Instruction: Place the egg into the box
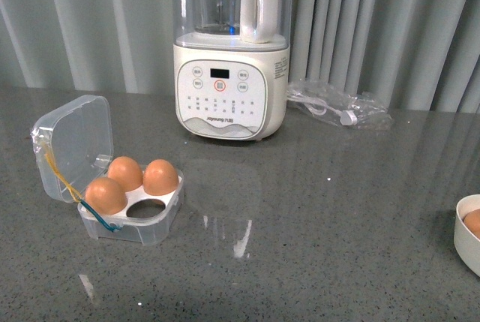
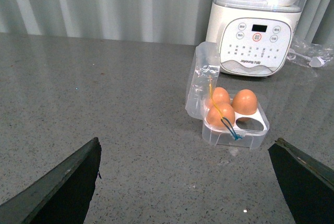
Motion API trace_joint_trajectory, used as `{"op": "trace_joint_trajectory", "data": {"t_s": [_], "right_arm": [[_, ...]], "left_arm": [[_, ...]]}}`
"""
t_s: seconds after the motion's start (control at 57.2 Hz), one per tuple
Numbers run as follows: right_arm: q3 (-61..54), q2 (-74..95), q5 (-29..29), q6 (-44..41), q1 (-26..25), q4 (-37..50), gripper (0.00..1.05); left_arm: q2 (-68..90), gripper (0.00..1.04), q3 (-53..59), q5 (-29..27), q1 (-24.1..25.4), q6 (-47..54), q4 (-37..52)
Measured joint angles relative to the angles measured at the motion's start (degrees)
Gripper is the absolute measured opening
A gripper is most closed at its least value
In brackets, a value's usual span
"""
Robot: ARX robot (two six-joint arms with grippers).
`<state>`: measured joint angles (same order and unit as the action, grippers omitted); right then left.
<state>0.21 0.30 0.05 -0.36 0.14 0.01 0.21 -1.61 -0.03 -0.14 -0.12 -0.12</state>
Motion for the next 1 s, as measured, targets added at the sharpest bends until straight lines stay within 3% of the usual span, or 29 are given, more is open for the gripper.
{"op": "trace_joint_trajectory", "data": {"t_s": [0.611, 0.734, 0.838, 0.996], "right_arm": [[0.0, 0.0, -0.17, -0.04, -0.04, -0.02, 0.97], [0.59, 1.9, -9.07, -1.86, -4.61, 0.09, 0.97], [2.27, 6.86, -11.5, -2.58, -8.48, 6.19, 0.97], [5.79, 24.7, -11.28, -3.78, -11.06, 24.46, 0.97]], "left_arm": [[0.0, 0.98, 0.0, -0.02, 0.0, 0.0, 0.0], [0.0, 0.98, 0.0, 0.02, 0.0, 0.0, 0.0], [0.0, 0.98, 0.0, -0.02, 0.0, 0.0, 0.0], [-0.02, 0.98, 0.0, 0.0, 0.0, 0.0, 0.0]]}}
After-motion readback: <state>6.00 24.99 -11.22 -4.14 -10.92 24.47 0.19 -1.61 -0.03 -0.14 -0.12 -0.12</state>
